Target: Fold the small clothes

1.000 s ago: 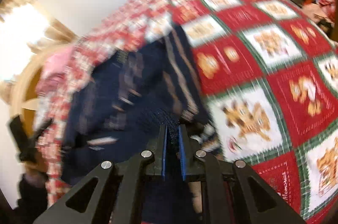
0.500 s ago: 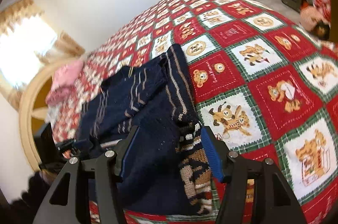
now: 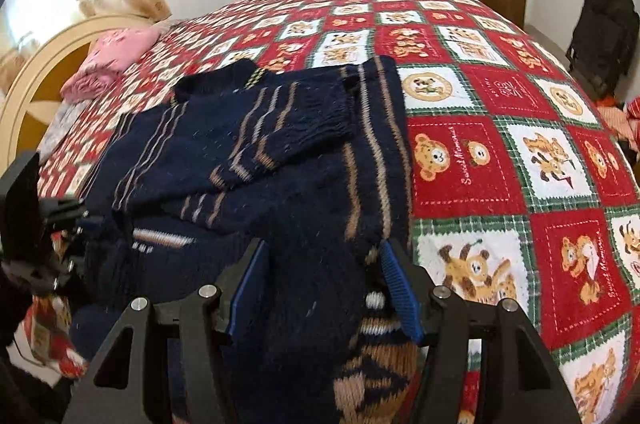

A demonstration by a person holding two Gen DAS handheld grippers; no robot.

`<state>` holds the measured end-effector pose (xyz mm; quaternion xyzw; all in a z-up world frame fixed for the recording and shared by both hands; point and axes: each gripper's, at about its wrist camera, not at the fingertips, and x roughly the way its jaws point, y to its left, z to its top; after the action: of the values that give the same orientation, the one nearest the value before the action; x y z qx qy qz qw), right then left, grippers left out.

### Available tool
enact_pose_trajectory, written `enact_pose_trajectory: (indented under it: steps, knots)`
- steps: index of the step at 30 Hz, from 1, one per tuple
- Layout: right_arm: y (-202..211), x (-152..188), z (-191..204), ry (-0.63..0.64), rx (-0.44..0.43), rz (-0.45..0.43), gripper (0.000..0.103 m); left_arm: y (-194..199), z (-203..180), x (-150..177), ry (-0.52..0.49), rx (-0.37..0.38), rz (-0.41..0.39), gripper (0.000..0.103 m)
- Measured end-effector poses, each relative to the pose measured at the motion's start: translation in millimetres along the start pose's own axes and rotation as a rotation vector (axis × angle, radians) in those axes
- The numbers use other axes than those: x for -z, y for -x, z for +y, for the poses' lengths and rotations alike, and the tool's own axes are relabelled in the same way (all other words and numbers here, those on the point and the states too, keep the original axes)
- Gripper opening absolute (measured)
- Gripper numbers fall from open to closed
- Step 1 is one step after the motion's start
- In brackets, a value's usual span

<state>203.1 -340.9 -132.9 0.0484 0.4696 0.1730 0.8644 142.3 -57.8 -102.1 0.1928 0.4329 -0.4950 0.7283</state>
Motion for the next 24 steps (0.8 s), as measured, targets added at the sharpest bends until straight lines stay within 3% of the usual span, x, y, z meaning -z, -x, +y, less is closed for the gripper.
enact_pose_trajectory:
  steps: [3,5,8,11,17,20,21,23,24]
  knots:
    - [0,4,2,0.005,-0.017,0.017,0.060,1,2,0,0.029,0.030,-0.007,0.043]
    - [4,2,7,0.029,0.049,-0.002,0.060,-1,3,-2,0.036,0.035,-0.003,0.042]
    - [25,-7,11,0.026,0.084,-0.103,0.060,-7,-5,-11,0.008,-0.024,0.013,0.043]
    - [43,-15,11,0.012,0.030,-0.154,0.060,-10,-8,-14,0.011,-0.044,0.015,0.049]
    - [7,-11,13,0.066,0.007,-0.048,0.060,-13,7,-18,0.117,0.025,-0.011,0.053]
    - [-17,0,20,0.094,0.034,0.024,0.060,-12,7,-16,0.137,0.030,-0.018,0.046]
    - [-21,4,23,0.116,0.055,0.035,0.055,-12,4,-15,0.126,0.007,-0.018,0.041]
    - [-21,11,31,0.167,0.083,0.036,0.044,-11,0,-15,0.113,-0.009,-0.019,0.020]
    - [-20,12,32,0.169,0.074,0.040,0.020,-10,0,-14,0.125,0.009,-0.023,0.017]
